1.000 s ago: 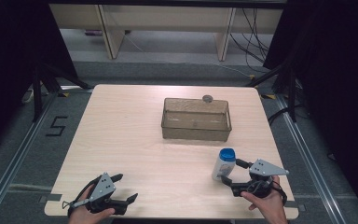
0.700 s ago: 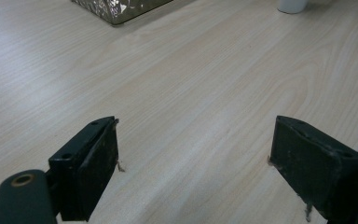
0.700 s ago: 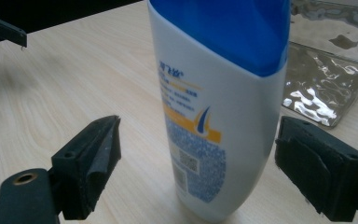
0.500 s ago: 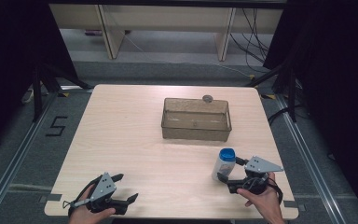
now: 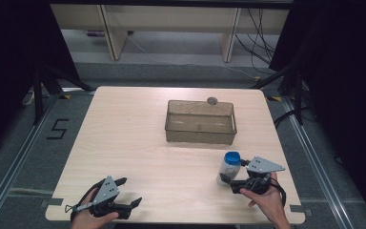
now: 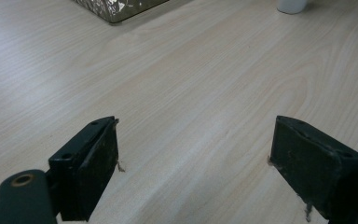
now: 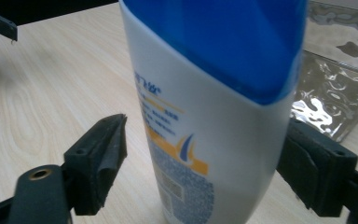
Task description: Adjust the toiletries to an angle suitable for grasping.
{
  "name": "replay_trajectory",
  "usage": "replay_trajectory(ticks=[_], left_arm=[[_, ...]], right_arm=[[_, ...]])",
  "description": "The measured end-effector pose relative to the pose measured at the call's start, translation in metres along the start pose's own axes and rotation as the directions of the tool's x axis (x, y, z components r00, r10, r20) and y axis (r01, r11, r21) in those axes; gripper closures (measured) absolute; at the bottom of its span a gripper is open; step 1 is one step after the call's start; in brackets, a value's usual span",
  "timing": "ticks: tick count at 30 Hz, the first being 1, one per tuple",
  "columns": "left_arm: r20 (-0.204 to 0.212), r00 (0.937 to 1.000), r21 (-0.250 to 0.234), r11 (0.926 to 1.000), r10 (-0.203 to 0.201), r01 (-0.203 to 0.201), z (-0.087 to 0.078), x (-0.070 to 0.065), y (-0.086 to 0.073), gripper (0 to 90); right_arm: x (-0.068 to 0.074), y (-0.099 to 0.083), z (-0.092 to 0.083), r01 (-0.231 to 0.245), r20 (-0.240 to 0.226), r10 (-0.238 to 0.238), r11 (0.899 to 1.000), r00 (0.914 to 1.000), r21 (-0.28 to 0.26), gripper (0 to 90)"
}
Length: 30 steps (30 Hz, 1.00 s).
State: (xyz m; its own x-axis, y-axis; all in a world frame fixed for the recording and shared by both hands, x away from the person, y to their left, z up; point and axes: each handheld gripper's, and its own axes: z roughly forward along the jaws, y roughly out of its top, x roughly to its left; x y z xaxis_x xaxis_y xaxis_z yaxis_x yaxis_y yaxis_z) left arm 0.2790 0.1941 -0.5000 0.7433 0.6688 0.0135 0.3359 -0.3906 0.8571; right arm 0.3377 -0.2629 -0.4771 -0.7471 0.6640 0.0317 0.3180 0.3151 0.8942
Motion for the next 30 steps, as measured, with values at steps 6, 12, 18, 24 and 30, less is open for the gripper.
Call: replay_trajectory(ticks=[6,12,18,24,30], left_arm=[[0.000,1.0000,-0.005,1.0000,0.002,-0.002,0.0007,-0.0002,0.0006,14.7],[-0.003,1.0000,0.000,1.0000,0.006,-0.006,0.0020,-0.0005,0.0020,14.6],[0.010,0.9999,-0.007,1.0000,0.003,-0.003,0.0041,-0.0014,0.0024,14.7],[0.015,0.9999,-0.006,1.0000,0.007,-0.007,0.0033,-0.0014,0.0026,14.6],[0.012,0.9999,-0.009,0.9999,0.011,-0.011,0.0028,-0.0015,0.0028,14.6]], right_arm=[[-0.0014,-0.0005,0.0036,0.040,-0.007,-0.040,0.999,0.9992,-0.008,29.4],[-0.0014,-0.0013,0.0066,0.006,-0.029,-0.006,1.000,0.9996,-0.003,33.0],[-0.0015,-0.0023,0.0067,0.000,-0.027,0.000,1.000,0.9996,0.008,37.4],[-0.0041,-0.0027,0.0071,-0.007,-0.040,0.007,1.000,0.9992,0.001,41.8],[-0.0023,-0.0012,0.0070,0.019,-0.026,-0.019,1.000,0.9995,0.004,44.2]])
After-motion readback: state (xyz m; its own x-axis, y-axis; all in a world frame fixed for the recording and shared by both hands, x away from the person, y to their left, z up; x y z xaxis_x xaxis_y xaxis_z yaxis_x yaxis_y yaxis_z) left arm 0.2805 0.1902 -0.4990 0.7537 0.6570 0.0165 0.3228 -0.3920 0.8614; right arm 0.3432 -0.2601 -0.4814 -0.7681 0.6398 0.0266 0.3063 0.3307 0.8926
